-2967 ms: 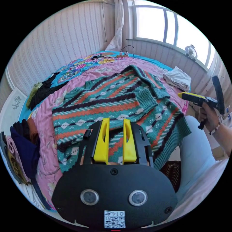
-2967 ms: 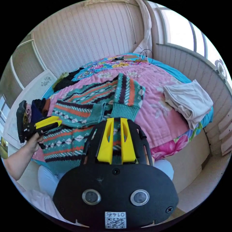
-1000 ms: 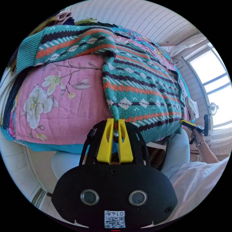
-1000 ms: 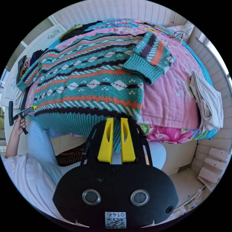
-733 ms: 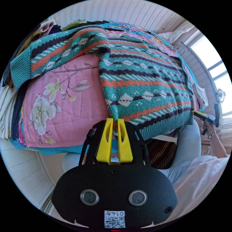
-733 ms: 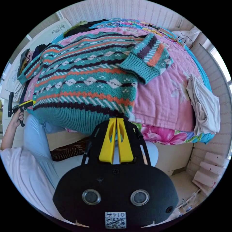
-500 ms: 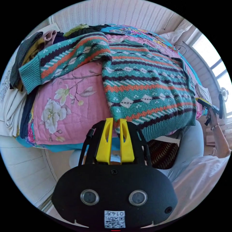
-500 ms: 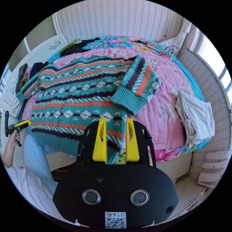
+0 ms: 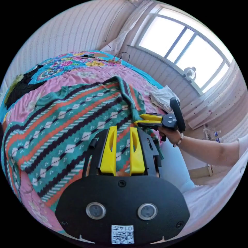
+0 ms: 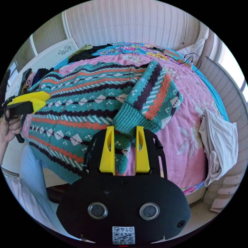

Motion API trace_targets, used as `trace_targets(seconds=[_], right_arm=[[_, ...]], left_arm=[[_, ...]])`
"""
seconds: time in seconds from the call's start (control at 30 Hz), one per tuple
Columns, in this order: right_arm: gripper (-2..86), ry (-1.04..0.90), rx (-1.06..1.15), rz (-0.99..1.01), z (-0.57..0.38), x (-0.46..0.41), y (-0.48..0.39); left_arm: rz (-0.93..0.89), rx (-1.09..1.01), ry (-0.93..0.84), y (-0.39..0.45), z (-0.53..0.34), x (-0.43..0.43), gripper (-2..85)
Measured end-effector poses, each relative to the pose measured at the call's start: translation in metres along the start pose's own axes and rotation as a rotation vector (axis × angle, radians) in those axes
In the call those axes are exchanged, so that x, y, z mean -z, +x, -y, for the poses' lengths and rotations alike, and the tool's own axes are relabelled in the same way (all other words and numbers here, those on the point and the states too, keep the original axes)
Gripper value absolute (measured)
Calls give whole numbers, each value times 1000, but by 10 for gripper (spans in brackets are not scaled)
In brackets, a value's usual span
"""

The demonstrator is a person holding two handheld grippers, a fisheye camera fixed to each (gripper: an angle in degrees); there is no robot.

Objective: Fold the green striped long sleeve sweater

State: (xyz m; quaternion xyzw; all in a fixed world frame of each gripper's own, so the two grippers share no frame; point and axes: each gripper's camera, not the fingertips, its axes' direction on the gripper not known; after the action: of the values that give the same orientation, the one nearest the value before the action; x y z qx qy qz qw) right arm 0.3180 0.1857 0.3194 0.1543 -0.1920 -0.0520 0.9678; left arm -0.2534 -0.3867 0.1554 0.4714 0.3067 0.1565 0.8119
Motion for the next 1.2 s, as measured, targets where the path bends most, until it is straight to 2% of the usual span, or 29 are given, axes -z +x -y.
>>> trace_targets(seconds=[0.13,0.17,0.2,0.27,0.33,0.37,0.47,0.57,0.63,0.73,0.83,0.9,1.03,1.1,1.2], right_arm=[[83,25,9,-9,-8,4,11],[72,19,10,-2,-9,5,17],[63,16,9,3,-10,8,24],[52,38,0,38,-11,21,36],[39,138,2,-19,-9,52,53],[35,233,8,-82,-1,76,71],[35,370,-101,-171,44,133,149],[56,433,-297,-357,74,167,228],[79,464,-384,-332,72,180,252],[88,489,-388,-178,44,177,244],[90,373,-306,-11,-4,134,194],[105,166,-273,107,-44,87,146],[132,-64,-241,234,-83,40,92],[138,-212,-169,198,-83,19,69],[125,-332,-97,125,-69,-5,56]], left_arm=[[18,-1,-197,17,58,-83,96],[-15,6,-261,18,67,-102,79],[-114,-13,-273,21,74,-108,49],[-168,-7,-263,25,85,-105,28],[-204,-114,-174,41,103,-88,27],[-228,-174,-68,54,123,-72,33],[-275,-198,126,78,193,-35,62],[-194,-213,246,82,230,8,74],[-133,-254,283,77,221,35,78],[12,-309,271,52,159,62,79],[136,-233,161,9,57,72,71],[208,-61,43,-26,-38,83,74],[323,269,-32,-63,-166,118,83],[396,463,-53,-79,-224,140,96],[493,596,-100,-94,-269,149,101]])
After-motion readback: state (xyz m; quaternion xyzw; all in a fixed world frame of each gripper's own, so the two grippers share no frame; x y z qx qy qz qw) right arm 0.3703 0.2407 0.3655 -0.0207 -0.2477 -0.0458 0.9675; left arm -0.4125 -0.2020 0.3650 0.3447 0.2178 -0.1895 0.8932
